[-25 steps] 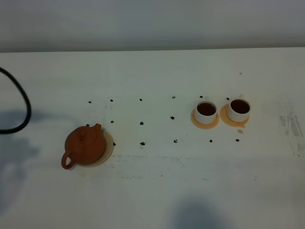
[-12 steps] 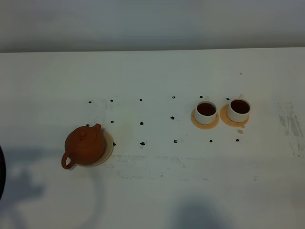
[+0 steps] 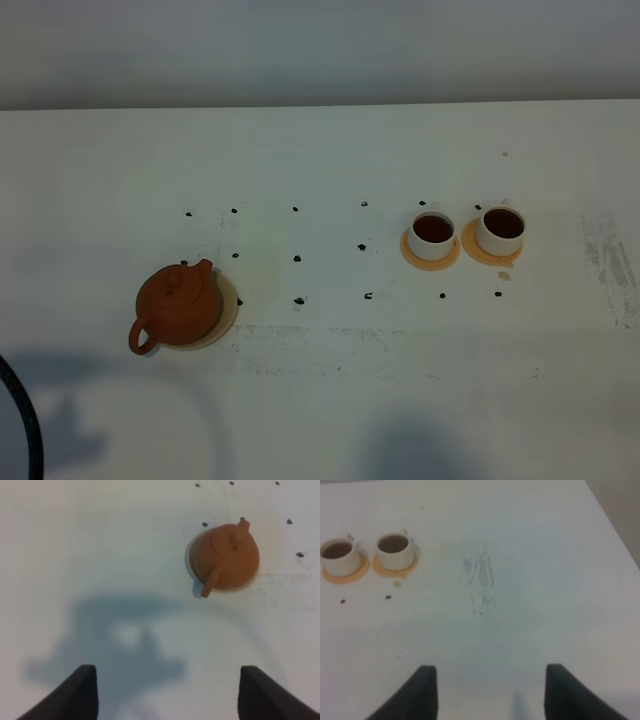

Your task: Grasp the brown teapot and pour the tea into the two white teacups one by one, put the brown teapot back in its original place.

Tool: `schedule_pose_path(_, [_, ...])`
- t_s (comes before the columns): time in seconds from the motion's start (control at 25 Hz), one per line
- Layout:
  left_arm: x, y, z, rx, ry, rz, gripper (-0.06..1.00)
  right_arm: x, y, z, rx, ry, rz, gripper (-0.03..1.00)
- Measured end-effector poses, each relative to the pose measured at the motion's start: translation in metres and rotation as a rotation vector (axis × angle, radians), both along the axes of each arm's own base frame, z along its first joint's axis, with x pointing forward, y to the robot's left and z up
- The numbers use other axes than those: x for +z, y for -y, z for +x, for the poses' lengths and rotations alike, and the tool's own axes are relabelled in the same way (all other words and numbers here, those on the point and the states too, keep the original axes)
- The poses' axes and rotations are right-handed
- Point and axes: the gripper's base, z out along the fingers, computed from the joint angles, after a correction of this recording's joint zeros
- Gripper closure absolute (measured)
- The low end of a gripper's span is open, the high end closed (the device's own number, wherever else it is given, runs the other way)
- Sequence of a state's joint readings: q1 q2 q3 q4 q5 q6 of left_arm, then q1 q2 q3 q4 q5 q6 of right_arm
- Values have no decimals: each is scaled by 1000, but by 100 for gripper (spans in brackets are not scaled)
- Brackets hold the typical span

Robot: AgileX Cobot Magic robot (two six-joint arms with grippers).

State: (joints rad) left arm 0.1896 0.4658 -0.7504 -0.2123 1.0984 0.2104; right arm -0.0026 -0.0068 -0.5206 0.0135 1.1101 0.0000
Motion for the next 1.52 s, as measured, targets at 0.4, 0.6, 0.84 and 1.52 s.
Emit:
schedule_pose_path(0.4, [-48,0,-30,7,112,24,37,0,0,0,0,0,0,51])
schedule_pose_path(0.6, [-52,-1,-40,-22,133,47,37,0,0,0,0,0,0,51])
schedule_pose_path(0.84, [-58,-5,-49,-17,154,42,37,0,0,0,0,0,0,51])
schedule_pose_path(1.52, [-59,-5,-63,-11,244,38,37,0,0,0,0,0,0,51])
